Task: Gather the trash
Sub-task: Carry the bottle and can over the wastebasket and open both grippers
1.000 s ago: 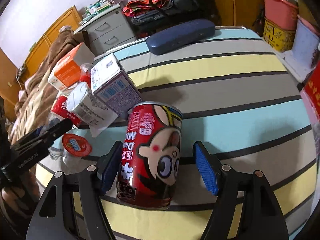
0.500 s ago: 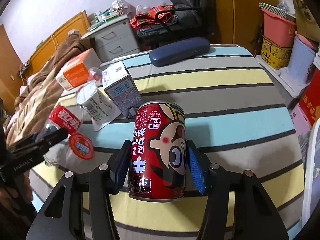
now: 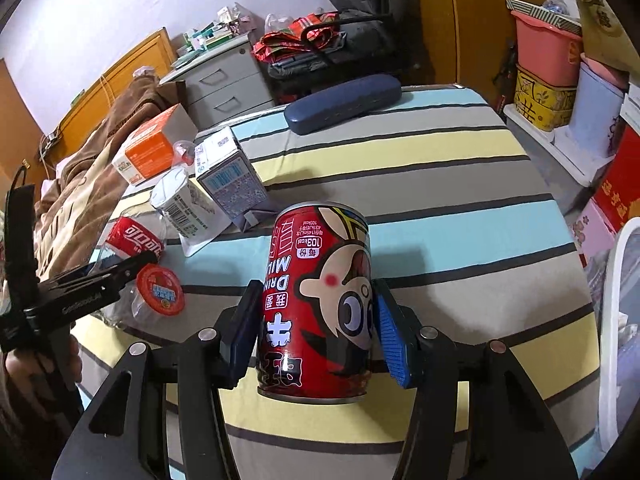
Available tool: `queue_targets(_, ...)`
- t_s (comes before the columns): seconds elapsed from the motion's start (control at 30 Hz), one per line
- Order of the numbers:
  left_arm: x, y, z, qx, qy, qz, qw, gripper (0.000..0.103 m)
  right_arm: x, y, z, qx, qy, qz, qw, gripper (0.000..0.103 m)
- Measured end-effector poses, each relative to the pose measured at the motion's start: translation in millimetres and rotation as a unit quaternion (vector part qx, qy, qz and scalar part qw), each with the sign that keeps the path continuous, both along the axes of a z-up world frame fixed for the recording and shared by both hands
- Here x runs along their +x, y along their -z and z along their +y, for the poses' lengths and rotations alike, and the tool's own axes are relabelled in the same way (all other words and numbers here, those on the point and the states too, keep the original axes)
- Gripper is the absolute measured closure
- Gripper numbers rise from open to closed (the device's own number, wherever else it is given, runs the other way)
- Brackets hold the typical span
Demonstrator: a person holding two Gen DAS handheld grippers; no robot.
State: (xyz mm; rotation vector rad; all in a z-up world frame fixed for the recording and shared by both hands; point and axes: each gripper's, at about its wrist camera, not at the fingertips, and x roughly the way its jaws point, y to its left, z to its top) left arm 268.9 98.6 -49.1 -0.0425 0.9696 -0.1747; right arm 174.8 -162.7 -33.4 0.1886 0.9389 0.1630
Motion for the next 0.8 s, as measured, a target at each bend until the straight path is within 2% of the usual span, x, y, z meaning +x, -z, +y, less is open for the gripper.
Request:
queue_targets(0.07,-5.9,-3.5,-1.3,0.01,-0.003,-0.009,0.9999,0.038,-2.3,-1.9,-3.0,0.001,0.001,-0.005,1.0,0.048)
queue_targets(0.43,-55.8,-54.0,-18.5,-0.014,0.014,-0.074,0.9971,0.038,-23.2,-18.9,-23.4,0.016,0.016,-0.035,0.999,0.048)
queue_targets(0.8,-99.4,-82.2,-91.5,-0.036,0.085,-0.101,0.9907,0.038,-59.6,-44.7,-70.6,0.017,0.05,-0.077,0.996,0.048)
